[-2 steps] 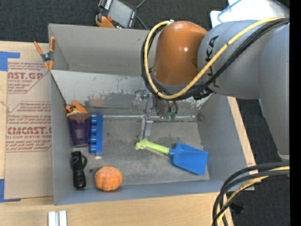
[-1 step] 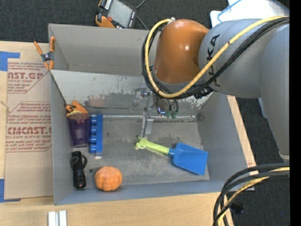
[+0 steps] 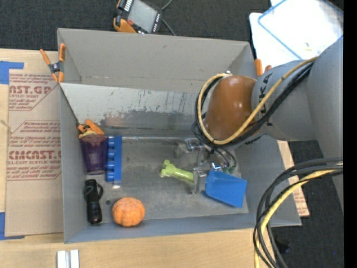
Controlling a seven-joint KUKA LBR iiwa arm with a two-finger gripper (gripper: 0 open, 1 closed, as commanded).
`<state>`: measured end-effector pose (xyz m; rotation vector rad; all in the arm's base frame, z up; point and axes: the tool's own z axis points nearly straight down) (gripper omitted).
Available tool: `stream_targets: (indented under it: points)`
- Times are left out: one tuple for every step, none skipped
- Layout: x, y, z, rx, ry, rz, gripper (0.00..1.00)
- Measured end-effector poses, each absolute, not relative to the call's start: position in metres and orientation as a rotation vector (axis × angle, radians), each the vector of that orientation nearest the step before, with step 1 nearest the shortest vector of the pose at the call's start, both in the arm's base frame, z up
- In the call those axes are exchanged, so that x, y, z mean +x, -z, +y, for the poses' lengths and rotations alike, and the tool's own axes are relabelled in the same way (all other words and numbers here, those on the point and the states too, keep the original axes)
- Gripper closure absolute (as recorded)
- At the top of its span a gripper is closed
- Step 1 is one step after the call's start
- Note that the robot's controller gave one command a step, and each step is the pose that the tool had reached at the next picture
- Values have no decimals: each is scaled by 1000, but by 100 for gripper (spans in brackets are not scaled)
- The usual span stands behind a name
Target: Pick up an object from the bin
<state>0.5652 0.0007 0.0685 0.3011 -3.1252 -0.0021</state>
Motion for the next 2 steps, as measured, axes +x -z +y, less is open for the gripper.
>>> stream_targets:
  points:
    - [567, -152, -3, 50, 6, -3156, 0]
    - [561, -76, 0, 252, 6, -3117, 0]
